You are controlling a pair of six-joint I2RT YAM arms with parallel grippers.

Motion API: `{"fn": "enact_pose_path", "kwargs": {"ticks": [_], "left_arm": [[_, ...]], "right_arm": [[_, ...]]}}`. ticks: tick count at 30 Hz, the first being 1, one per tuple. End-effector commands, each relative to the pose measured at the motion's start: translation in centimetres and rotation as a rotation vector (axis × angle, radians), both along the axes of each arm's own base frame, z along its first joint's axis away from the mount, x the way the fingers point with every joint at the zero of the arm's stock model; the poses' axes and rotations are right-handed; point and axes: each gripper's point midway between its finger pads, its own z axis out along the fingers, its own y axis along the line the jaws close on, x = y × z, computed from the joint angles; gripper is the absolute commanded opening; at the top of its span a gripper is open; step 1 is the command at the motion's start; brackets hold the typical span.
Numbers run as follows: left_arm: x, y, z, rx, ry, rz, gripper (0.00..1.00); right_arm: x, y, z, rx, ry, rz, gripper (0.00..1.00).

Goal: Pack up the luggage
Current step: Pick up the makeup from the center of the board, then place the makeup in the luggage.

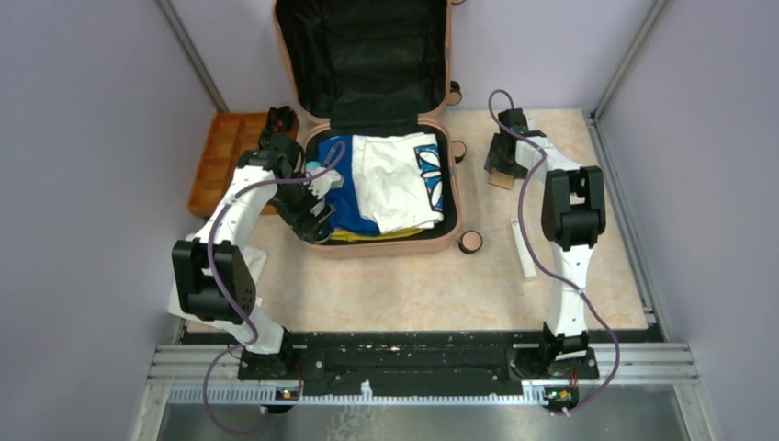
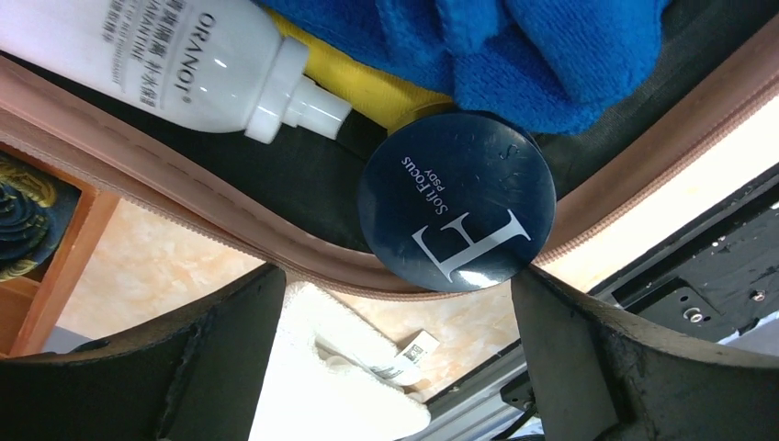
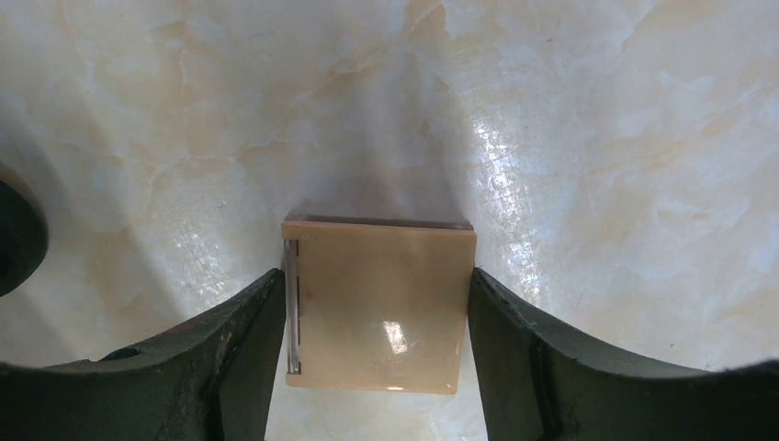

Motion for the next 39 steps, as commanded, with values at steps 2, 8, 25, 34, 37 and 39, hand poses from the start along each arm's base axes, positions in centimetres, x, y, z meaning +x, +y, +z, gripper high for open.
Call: {"fn": "enact_pose_path", "kwargs": {"ticks": [2, 8, 25, 34, 37, 39], "left_arm": [[3.4, -2.1, 2.8, -0.099, -0.098, -0.010, 0.99], [5.3, -2.8, 7.1, -0.146, -0.200, 0.018, 0.99], [8.6, -2.4, 5.1, -0.121, -0.228, 0.137, 0.99], [9.2, -2.0, 3.6, -0.103, -0.222, 0.164, 0.99], [9.6, -1.8, 3.7, -0.099, -0.234, 0.177, 0.99], [10.0, -1.2, 3.9, -0.090, -0.244, 0.204, 0.99]], "right_arm": [[-1.8, -0.2, -0.2, 0.015, 0.023, -0.014, 0.54], [-2.3, 0.1, 2.8, 0.044, -0.043, -0.012, 0.51], [-11.7, 6.4, 12.8, 0.105, -0.185, 0.152, 0.49], [-15.8, 15.3, 18.9, 0.173, -0.250, 0.340, 0.49], [-16.1, 19.0, 19.9, 0.189, -0.252, 0.411, 0.49], [-16.3, 21.8, 20.0, 0.204, -0.253, 0.459, 0.49]]}}
